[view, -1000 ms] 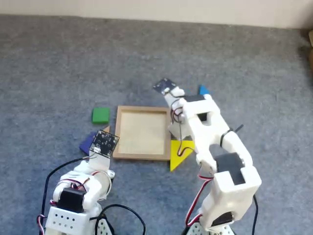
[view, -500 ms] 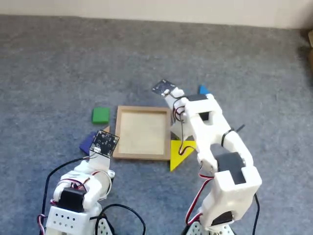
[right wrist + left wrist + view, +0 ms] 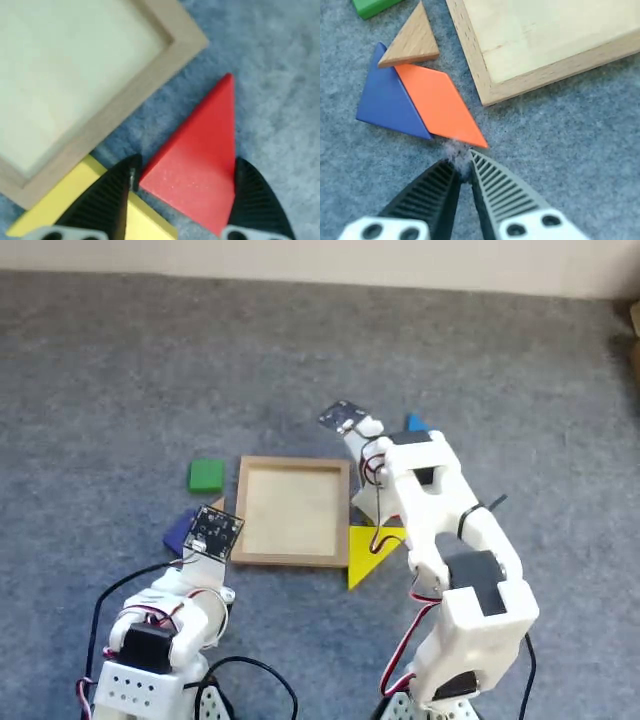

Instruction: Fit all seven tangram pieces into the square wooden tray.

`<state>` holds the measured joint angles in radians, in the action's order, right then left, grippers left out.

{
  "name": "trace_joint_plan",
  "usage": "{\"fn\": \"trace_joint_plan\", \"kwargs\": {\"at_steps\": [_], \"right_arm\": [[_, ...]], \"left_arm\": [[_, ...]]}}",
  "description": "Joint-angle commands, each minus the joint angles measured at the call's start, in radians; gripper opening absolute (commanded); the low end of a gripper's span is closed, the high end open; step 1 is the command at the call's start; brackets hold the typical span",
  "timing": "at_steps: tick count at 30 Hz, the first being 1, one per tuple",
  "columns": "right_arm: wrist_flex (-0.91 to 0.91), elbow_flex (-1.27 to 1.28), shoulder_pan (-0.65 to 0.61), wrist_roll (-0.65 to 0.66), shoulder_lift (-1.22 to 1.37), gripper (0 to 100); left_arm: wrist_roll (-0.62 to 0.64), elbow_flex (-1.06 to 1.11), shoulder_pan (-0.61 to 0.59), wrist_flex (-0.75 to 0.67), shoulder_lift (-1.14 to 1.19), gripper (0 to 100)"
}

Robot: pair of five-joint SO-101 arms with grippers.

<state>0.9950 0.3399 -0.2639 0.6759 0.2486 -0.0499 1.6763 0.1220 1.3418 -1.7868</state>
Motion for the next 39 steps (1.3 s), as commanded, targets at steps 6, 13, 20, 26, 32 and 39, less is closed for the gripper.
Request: {"fn": "trace_joint_plan", "kwargs": {"at_steps": [6,13,20,26,32,39], "right_arm": [[0.013,-0.021,0.130,-0.252,0.002,19.2],[-0.038,-0.042,0.232,-0.443,-0.001,19.4],[0.064,-0.119,0.229,-0.463,-0.004,26.2],[0.113,-0.133,0.193,-0.456,-0.004,30.1],[0.120,-0.128,0.153,-0.381,-0.004,30.1],[0.219,-0.128,0.140,-0.298,0.001,30.1]], "left_arm": [[0.005,0.021,-0.005,0.006,-0.036,1],[0.005,0.021,-0.005,0.006,-0.036,1],[0.005,0.021,-0.005,0.006,-0.036,1],[0.005,0.021,-0.005,0.006,-0.036,1],[0.005,0.021,-0.005,0.006,-0.036,1],[0.005,0.021,-0.005,0.006,-0.036,1]]}}
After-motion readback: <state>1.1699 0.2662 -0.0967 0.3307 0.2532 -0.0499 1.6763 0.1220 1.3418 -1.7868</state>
